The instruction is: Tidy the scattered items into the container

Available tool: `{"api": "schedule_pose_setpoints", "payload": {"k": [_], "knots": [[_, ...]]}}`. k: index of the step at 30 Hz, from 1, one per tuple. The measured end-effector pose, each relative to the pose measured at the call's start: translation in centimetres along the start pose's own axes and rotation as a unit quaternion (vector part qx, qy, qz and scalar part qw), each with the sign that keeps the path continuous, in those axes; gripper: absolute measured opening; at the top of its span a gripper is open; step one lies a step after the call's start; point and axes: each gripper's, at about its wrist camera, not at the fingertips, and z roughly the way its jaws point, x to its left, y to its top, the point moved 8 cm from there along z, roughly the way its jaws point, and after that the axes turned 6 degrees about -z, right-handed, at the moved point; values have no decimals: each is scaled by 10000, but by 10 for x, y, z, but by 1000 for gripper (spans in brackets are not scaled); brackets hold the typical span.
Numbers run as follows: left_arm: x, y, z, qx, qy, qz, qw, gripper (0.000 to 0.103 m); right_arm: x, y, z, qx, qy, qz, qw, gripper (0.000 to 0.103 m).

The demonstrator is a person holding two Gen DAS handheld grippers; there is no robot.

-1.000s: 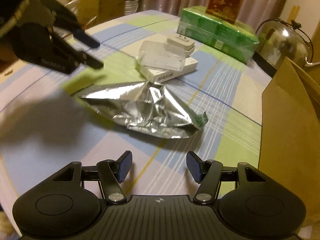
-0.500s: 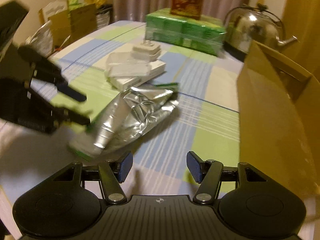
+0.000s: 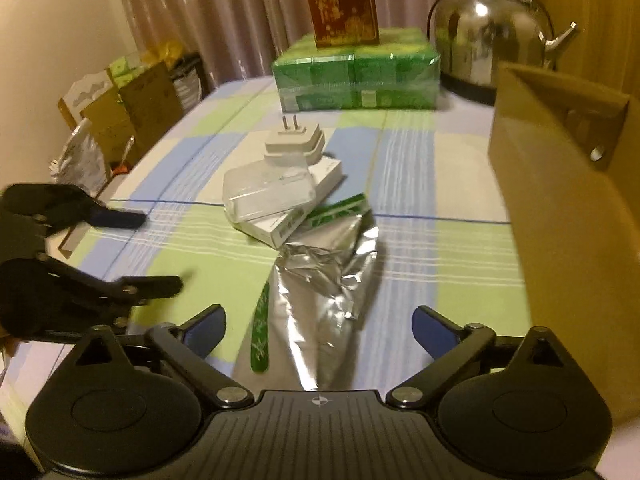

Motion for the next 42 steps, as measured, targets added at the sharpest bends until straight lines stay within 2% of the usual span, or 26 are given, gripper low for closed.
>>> {"api": "schedule_pose_setpoints", "payload": {"k": [3, 12, 13, 14, 15, 18, 24, 31, 34, 36, 39, 42], "knots": [[12, 1, 3, -7, 28, -102, 9999, 82, -1, 3, 21, 147, -11, 174, 9997, 98], [21, 12, 28, 3, -20, 57, 10000, 87, -11, 10, 56, 382, -108, 374, 9985, 96], [22, 15, 30, -4, -32, 37, 10000, 87, -12, 10, 57, 375, -127, 349, 9986, 89], [22, 17, 33, -12, -49, 12, 10000, 88, -13, 10, 57, 370, -133, 308, 9988, 76], [22, 20, 36, -20, -68, -6, 10000, 90, -15, 10, 57, 359, -82, 295, 9989, 68], [21, 27, 44, -35, -123, -26, 9999, 91, -21, 12, 54, 260, -175, 201, 9993, 58], [16, 51, 65, -70, -241, 63, 9997, 91, -46, 18, 52, 184, -374, 236, 9989, 56], [13, 72, 93, 10, -387, 47, 9992, 90, -52, 16, 51, 141, -386, 97, 9991, 57], [12, 74, 101, 91, -433, 60, 9990, 83, -53, 16, 51, 137, -361, 120, 9992, 58], [11, 74, 105, 187, -451, 61, 9988, 69, -54, 16, 52, 151, -369, 138, 9991, 63], [7, 71, 104, 259, -404, 74, 9988, 55, -56, 15, 52, 152, -350, 211, 9990, 66], [3, 68, 99, 277, -332, 42, 9991, 54, -56, 13, 52, 173, -316, 229, 9991, 67]]}}
